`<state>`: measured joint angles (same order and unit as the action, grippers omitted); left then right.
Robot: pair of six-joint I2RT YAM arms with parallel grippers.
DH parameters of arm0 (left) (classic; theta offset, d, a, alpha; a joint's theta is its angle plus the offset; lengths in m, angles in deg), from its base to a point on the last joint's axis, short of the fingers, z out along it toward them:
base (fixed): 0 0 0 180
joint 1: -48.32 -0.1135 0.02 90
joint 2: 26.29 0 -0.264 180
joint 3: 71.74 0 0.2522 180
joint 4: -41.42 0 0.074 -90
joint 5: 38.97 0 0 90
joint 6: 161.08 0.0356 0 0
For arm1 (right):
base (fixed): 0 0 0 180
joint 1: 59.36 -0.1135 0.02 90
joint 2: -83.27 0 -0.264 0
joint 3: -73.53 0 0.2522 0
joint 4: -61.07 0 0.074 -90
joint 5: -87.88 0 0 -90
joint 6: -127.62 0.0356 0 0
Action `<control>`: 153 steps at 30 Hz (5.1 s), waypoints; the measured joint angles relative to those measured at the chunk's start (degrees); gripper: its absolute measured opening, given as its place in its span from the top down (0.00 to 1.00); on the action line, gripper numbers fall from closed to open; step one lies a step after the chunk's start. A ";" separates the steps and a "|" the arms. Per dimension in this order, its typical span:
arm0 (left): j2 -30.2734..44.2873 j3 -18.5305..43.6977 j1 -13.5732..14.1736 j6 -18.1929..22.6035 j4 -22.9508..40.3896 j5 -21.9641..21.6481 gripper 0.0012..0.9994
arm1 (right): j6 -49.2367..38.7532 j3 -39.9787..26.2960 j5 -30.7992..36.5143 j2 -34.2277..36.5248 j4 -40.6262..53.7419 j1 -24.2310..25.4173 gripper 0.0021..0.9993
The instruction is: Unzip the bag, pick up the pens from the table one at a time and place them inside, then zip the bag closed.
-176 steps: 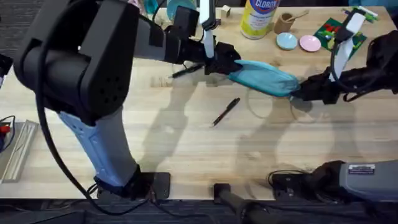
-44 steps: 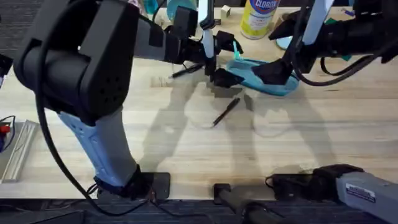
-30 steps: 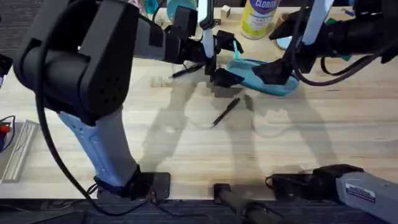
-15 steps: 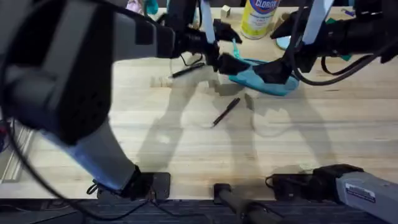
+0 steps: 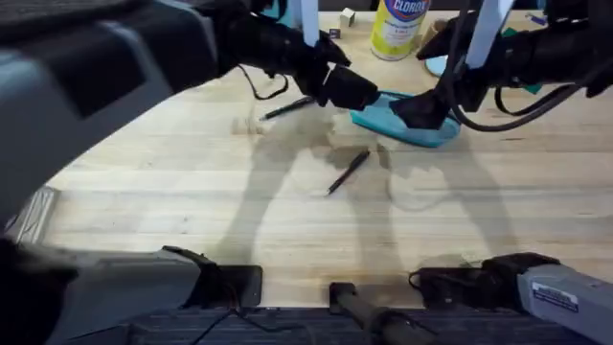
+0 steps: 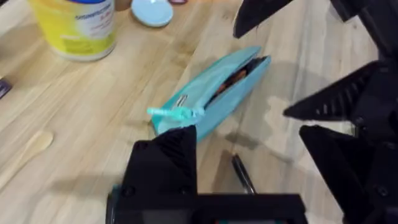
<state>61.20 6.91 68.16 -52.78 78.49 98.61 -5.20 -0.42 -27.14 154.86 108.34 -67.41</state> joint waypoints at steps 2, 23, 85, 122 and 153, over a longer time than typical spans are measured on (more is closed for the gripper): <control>-2.61 0.00 0.00 -0.21 2.54 -1.95 0.01 | 0.00 0.00 0.00 -0.01 0.00 0.00 0.00; -7.67 0.00 0.00 -1.22 12.04 -5.88 0.01 | 1.78 -5.37 0.18 -2.99 1.13 0.00 0.31; -7.67 0.00 0.00 -1.40 16.39 -6.91 0.01 | 10.03 -41.16 16.46 19.76 44.50 1.88 0.97; -7.66 0.00 0.00 -1.42 16.39 -6.91 0.01 | 6.33 -31.57 14.09 29.42 38.42 1.97 0.97; -7.67 0.00 0.00 -1.42 16.39 -6.91 0.01 | 6.32 -19.15 13.20 29.42 26.64 1.97 0.97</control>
<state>53.52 6.91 68.16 -54.20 94.88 91.70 1.12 -19.56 -13.94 184.28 134.99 -65.45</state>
